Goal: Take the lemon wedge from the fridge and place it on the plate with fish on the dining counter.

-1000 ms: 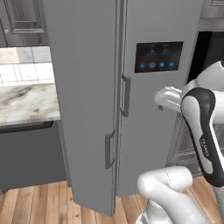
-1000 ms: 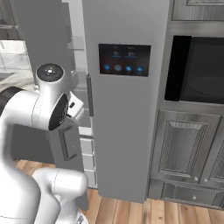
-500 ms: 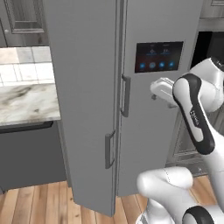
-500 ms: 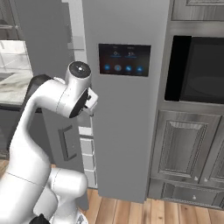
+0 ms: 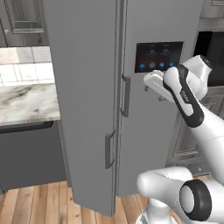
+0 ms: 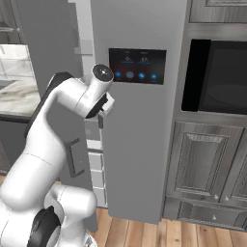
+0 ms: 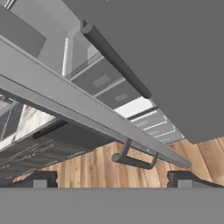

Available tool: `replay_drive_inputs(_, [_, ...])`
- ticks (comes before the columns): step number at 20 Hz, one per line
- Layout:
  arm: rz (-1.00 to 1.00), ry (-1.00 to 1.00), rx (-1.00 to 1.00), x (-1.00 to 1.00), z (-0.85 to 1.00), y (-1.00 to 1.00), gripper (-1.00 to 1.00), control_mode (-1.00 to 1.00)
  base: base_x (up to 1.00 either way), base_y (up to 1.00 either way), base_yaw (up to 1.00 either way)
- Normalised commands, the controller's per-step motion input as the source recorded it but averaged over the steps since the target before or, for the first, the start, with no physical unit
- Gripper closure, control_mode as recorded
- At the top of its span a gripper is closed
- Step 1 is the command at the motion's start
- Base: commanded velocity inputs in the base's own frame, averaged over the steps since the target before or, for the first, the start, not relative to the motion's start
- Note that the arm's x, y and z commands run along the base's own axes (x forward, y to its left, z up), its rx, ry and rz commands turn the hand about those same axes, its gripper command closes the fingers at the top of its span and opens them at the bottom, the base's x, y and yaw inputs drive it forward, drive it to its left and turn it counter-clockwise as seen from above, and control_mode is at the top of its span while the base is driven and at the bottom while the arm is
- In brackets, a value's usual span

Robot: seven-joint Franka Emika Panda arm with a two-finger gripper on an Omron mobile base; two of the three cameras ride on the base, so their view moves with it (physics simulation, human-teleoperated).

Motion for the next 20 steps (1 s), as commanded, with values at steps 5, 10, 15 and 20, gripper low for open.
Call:
replay_drive_inputs(5, [0.00, 0.00, 0.06, 0.52, 0.00, 0.39, -1.00, -1.00, 0.00, 0.00, 0.00])
replay_drive_inputs(10, [0.01, 0.00, 0.07, 0.15, 0.00, 0.42, -1.00, -1.00, 0.00, 0.00, 0.00])
replay_drive_inputs(15, [0.00, -0.03, 0.17, 0.00, 0.00, 0.04, -1.00, -1.00, 0.00, 0.00, 0.00])
replay_drive_inputs(20, [-0.01, 0.00, 0.06, 0.02, 0.00, 0.00, -1.00, -1.00, 0.00, 0.00, 0.00])
